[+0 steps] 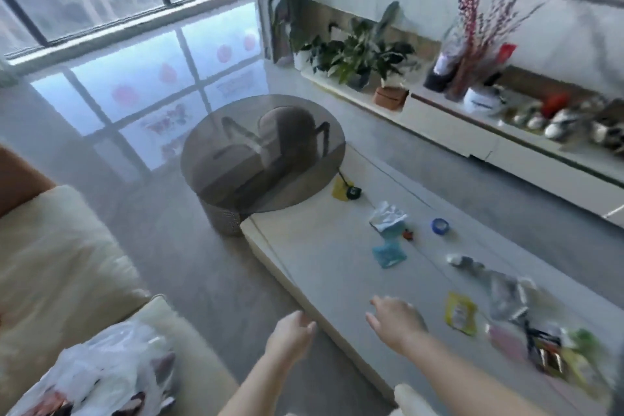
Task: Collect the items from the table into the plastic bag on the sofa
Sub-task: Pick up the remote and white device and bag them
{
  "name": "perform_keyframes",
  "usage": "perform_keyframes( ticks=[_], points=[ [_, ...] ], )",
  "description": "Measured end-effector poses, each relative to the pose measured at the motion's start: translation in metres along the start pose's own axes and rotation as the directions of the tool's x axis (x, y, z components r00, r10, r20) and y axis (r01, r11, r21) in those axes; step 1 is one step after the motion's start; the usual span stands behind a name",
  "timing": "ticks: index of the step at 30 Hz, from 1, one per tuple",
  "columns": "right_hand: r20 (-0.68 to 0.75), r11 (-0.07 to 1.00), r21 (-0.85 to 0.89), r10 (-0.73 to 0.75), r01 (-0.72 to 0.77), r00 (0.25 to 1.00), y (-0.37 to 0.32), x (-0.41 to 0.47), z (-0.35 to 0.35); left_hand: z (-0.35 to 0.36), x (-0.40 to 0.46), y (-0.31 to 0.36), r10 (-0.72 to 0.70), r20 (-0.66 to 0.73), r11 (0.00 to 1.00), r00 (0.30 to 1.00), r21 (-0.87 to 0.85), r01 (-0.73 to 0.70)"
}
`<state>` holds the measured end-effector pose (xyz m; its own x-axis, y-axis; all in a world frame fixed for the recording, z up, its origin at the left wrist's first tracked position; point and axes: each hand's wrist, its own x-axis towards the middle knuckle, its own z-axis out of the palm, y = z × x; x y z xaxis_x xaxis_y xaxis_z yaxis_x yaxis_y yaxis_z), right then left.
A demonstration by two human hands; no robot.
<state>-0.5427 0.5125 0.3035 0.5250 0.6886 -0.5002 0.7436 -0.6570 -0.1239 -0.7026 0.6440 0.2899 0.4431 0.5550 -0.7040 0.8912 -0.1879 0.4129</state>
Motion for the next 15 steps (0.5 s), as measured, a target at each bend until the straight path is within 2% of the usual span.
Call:
perform_keyframes(
  ticks=[7,15],
  points=[
    [0.015,0.975,0.102,0.196,-0.196,0.981,0.145,-0.034,0.003,0.082,-0.007,0.135,0.099,0.097,0.990,0.990,0.095,-0.108],
    [0.038,0.895,0.262,0.364,-0.361,0.931,0.280,-0.068,0.016,0.175,-0.005,0.236,0.164,0.195,0.949,0.967,0.235,-0.208]
  ],
)
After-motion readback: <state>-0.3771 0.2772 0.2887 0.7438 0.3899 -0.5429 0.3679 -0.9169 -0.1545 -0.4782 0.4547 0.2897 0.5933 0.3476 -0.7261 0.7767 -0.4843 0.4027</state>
